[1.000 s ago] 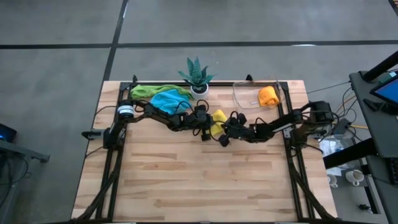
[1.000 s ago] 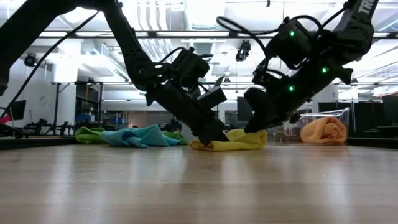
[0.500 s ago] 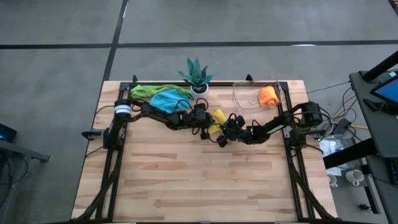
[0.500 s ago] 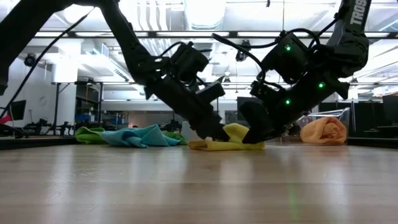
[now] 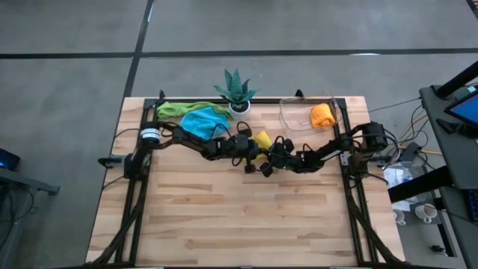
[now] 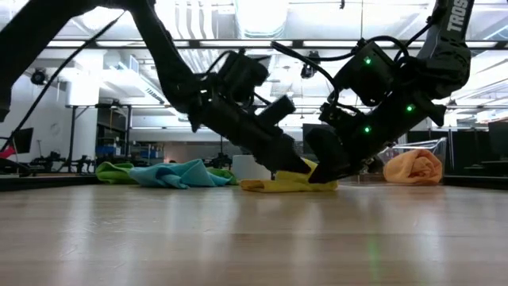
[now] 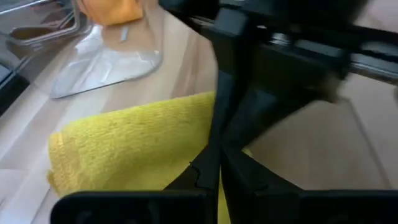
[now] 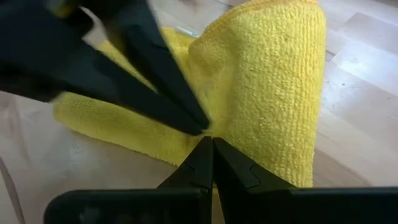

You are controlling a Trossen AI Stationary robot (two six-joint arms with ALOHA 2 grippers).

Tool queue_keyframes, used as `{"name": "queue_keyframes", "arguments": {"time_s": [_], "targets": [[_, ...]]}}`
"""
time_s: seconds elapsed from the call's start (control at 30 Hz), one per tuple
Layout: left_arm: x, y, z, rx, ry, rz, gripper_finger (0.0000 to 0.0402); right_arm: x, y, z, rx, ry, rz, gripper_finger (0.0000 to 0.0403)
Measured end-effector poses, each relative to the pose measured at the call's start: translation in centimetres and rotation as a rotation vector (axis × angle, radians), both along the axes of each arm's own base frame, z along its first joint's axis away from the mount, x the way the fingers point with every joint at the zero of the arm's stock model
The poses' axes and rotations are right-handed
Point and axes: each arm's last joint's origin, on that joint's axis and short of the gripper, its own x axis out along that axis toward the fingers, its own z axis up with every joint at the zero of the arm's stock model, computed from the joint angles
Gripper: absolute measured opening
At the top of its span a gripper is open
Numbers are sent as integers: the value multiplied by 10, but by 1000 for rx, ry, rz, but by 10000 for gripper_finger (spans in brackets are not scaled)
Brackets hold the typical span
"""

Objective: Roll microfiber towels into tight, uniform cylinder then place into a basket
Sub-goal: Roll the yellow microfiber cloth

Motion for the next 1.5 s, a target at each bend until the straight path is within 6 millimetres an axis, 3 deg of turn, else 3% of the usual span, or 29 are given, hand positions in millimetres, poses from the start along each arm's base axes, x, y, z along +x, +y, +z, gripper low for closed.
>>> {"name": "queue_keyframes", "arguments": {"time_s": [0.2, 0.37, 0.73, 0.9, 1.07, 1.3, 1.5], "targets": [[8, 7, -19, 4, 25, 50, 0, 1, 0, 0, 2, 0, 3, 8], [3, 10, -26, 23, 63, 104, 0, -1, 2, 7, 3, 2, 14, 8], [-16, 9, -47, 5, 181, 98, 0, -27, 2, 75, -5, -52, 28, 9], [-24, -3, -57, 20, 241, -50, 0, -37, -11, 90, 163, -109, 47, 33], [-24, -21, -59, 120, 267, -194, 0, -34, -15, 81, 342, -116, 78, 95], [-22, -41, -59, 205, 275, -315, 0, -27, -15, 52, 486, -64, -50, 191], [-18, -45, -57, 213, 272, -330, 0, -22, -13, 39, 588, -63, -61, 231]]}}
